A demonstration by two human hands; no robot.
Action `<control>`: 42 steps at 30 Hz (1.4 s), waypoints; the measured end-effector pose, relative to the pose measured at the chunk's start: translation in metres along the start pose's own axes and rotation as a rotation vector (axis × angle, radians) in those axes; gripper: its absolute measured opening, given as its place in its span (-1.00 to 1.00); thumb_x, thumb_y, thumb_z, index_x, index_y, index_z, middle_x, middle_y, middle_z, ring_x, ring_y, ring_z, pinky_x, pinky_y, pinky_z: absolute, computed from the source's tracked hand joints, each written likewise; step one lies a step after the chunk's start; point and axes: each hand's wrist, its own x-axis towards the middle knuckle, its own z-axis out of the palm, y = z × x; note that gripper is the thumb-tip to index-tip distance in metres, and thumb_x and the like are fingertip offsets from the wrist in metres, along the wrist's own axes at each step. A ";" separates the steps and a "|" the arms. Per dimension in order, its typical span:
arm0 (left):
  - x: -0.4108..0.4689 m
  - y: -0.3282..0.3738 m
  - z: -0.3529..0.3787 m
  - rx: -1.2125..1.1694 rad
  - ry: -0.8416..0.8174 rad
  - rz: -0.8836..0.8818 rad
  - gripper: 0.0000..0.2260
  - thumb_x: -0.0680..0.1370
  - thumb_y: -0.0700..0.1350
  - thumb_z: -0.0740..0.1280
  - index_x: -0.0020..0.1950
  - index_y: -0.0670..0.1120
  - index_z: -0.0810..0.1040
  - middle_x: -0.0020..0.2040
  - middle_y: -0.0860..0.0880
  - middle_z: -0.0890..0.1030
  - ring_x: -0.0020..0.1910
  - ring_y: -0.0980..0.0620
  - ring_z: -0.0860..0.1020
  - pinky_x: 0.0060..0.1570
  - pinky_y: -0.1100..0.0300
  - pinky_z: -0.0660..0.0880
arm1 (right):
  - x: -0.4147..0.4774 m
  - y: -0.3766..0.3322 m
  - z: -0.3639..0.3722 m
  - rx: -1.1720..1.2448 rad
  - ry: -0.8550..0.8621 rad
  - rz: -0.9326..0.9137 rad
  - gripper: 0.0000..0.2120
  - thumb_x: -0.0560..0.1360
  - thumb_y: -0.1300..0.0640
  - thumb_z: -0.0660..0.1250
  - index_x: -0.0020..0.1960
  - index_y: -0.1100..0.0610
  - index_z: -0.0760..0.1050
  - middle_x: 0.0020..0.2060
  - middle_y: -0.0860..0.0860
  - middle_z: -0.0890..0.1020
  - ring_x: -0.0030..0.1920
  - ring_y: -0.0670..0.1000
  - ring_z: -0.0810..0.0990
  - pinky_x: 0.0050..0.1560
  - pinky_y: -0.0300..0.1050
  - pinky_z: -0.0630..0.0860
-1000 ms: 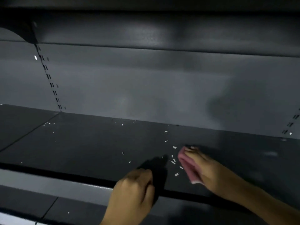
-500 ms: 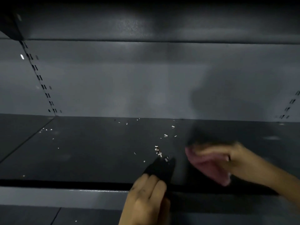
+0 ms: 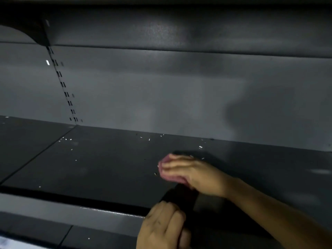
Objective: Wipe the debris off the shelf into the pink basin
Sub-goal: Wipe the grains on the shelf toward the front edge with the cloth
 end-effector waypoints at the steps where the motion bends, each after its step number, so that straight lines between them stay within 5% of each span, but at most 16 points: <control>1: 0.001 -0.002 -0.002 0.006 -0.023 0.006 -0.91 0.45 -0.24 0.19 -0.22 -0.07 0.37 -0.38 -0.08 0.49 -0.43 -0.04 0.41 -0.42 0.18 0.39 | 0.041 -0.025 0.007 -0.038 0.066 0.044 -0.59 0.53 0.26 0.18 0.37 0.06 0.35 0.42 -0.03 0.33 0.46 -0.08 0.08 0.51 -0.23 -0.06; 5: 0.002 0.004 0.000 0.090 -0.084 -0.070 -0.79 0.55 -0.17 0.11 -0.26 -0.13 0.43 -0.39 -0.11 0.49 -0.44 -0.04 0.40 -0.43 0.15 0.37 | 0.047 -0.026 -0.002 -0.123 0.198 0.060 -0.60 0.55 0.06 0.06 0.34 0.06 0.39 0.38 -0.03 0.40 0.46 0.00 0.22 0.50 -0.09 0.12; 7: 0.036 0.006 0.004 0.163 -0.458 -0.466 -0.64 0.61 -0.18 0.00 -0.10 -0.33 0.53 -0.21 -0.25 0.58 -0.28 -0.16 0.54 -0.24 0.14 0.46 | 0.048 -0.051 0.001 -0.086 0.229 -0.109 -0.65 0.56 0.06 0.09 0.27 0.07 0.48 0.30 -0.01 0.51 0.40 0.00 0.33 0.46 -0.12 0.20; 8: 0.039 0.002 0.006 0.086 -0.557 -0.714 -0.65 0.61 -0.21 -0.01 0.13 -0.43 0.45 0.03 -0.29 0.57 -0.04 -0.22 0.57 0.00 0.08 0.49 | 0.051 -0.075 0.012 0.008 0.086 -0.242 -0.68 0.57 0.10 0.12 0.27 0.07 0.48 0.30 -0.01 0.51 0.41 -0.03 0.31 0.47 -0.16 0.17; 9: 0.039 0.000 0.009 0.209 -0.467 -0.859 -0.65 0.57 -0.25 0.03 0.26 -0.44 0.34 0.17 -0.28 0.50 0.11 -0.24 0.52 0.15 0.00 0.47 | 0.055 -0.082 0.019 0.074 0.047 -0.317 -0.68 0.57 0.12 0.13 0.29 0.08 0.45 0.34 -0.01 0.48 0.42 -0.08 0.27 0.47 -0.22 0.11; 11: 0.026 0.015 0.005 0.225 -0.341 -0.600 -0.73 0.47 -0.23 0.16 0.12 -0.23 0.50 0.02 -0.12 0.55 -0.03 -0.10 0.56 -0.02 0.05 0.53 | 0.058 -0.081 0.021 0.130 -0.041 -0.333 -0.65 0.57 0.17 0.15 0.35 0.10 0.39 0.39 0.01 0.40 0.45 -0.11 0.21 0.48 -0.29 0.02; 14: -0.004 0.006 -0.012 0.086 -0.133 -0.177 -0.92 0.38 -0.16 0.26 -0.15 -0.04 0.46 -0.27 -0.06 0.52 -0.31 -0.03 0.47 -0.27 0.17 0.44 | 0.059 -0.054 0.016 0.070 -0.022 -0.190 -0.56 0.52 0.26 0.25 0.39 0.09 0.34 0.42 0.01 0.34 0.46 -0.07 0.19 0.48 -0.31 0.00; 20: 0.019 0.014 -0.005 0.203 -0.232 -0.288 -0.90 0.31 -0.08 0.21 -0.37 -0.08 0.43 -0.40 -0.02 0.44 -0.44 -0.04 0.42 -0.46 0.18 0.34 | 0.039 0.004 0.010 -0.105 0.076 0.137 -0.48 0.49 0.28 0.27 0.40 0.03 0.29 0.45 -0.03 0.28 0.48 -0.05 0.17 0.50 -0.20 0.02; 24: 0.026 0.011 -0.008 0.227 -0.348 -0.325 -0.87 0.31 -0.01 0.19 -0.37 -0.04 0.40 -0.42 0.03 0.46 -0.47 -0.02 0.47 -0.55 0.23 0.34 | 0.011 0.016 -0.026 -0.043 0.323 0.272 -0.71 0.51 0.31 0.19 0.19 0.22 0.53 0.21 0.12 0.57 0.27 -0.08 0.44 0.35 -0.49 0.10; 25: 0.029 0.007 -0.009 0.235 -0.379 -0.334 -0.86 0.32 0.01 0.18 -0.37 -0.03 0.40 -0.43 0.04 0.47 -0.48 -0.02 0.49 -0.58 0.23 0.33 | 0.001 0.021 -0.033 -0.027 0.441 0.286 -0.29 0.33 -0.15 -0.16 0.11 0.23 0.56 0.13 0.10 0.62 0.20 -0.09 0.48 0.29 -0.50 0.19; 26: 0.031 0.002 -0.013 0.261 -0.404 -0.340 -0.85 0.33 0.02 0.17 -0.36 -0.03 0.40 -0.43 0.04 0.47 -0.48 -0.02 0.50 -0.60 0.24 0.32 | -0.011 0.024 -0.040 -0.046 0.481 0.323 -0.43 0.11 0.32 0.00 0.01 0.18 0.57 0.03 0.04 0.64 0.10 -0.11 0.54 0.17 -0.44 0.33; 28: 0.036 -0.010 -0.018 0.282 -0.419 -0.347 -0.84 0.35 0.02 0.14 -0.36 -0.03 0.40 -0.42 0.04 0.48 -0.48 -0.03 0.51 -0.61 0.24 0.30 | -0.041 0.036 -0.046 -0.144 0.541 0.509 -0.81 0.34 0.31 0.15 -0.16 0.14 0.49 -0.21 0.02 0.62 -0.18 -0.02 0.54 -0.19 -0.26 0.41; 29: 0.037 -0.013 -0.022 0.289 -0.424 -0.361 -0.83 0.36 0.02 0.13 -0.35 -0.03 0.40 -0.42 0.04 0.49 -0.48 -0.03 0.51 -0.61 0.24 0.30 | -0.056 0.047 -0.045 -0.154 0.546 0.614 -0.80 0.29 0.38 0.22 -0.18 0.16 0.50 -0.25 0.07 0.63 -0.25 0.02 0.56 -0.24 -0.22 0.41; 31: 0.035 -0.014 -0.026 0.303 -0.416 -0.372 -0.83 0.38 0.02 0.13 -0.34 -0.03 0.40 -0.41 0.04 0.48 -0.48 -0.02 0.50 -0.60 0.21 0.31 | -0.085 0.066 -0.039 -0.106 0.440 0.863 -0.74 0.28 0.43 0.30 -0.10 0.20 0.58 -0.14 0.21 0.67 -0.12 0.18 0.63 -0.12 -0.12 0.50; 34: 0.031 -0.009 -0.027 0.308 -0.414 -0.381 -0.81 0.39 0.04 0.14 -0.32 -0.02 0.44 -0.41 0.05 0.47 -0.48 0.01 0.49 -0.61 0.20 0.35 | -0.093 0.077 -0.021 -0.090 0.278 1.142 -0.61 0.42 0.24 0.33 0.24 0.20 0.42 0.20 0.28 0.52 0.18 0.30 0.48 0.16 0.09 0.45; 42: 0.032 -0.012 -0.024 0.305 -0.389 -0.387 -0.81 0.38 0.04 0.14 -0.36 -0.02 0.41 -0.43 0.06 0.46 -0.50 0.03 0.47 -0.60 0.23 0.25 | 0.034 0.016 0.012 -0.084 0.372 0.810 -0.83 0.39 0.20 0.37 -0.02 0.13 0.51 0.03 0.13 0.60 0.11 0.16 0.48 0.17 -0.09 0.30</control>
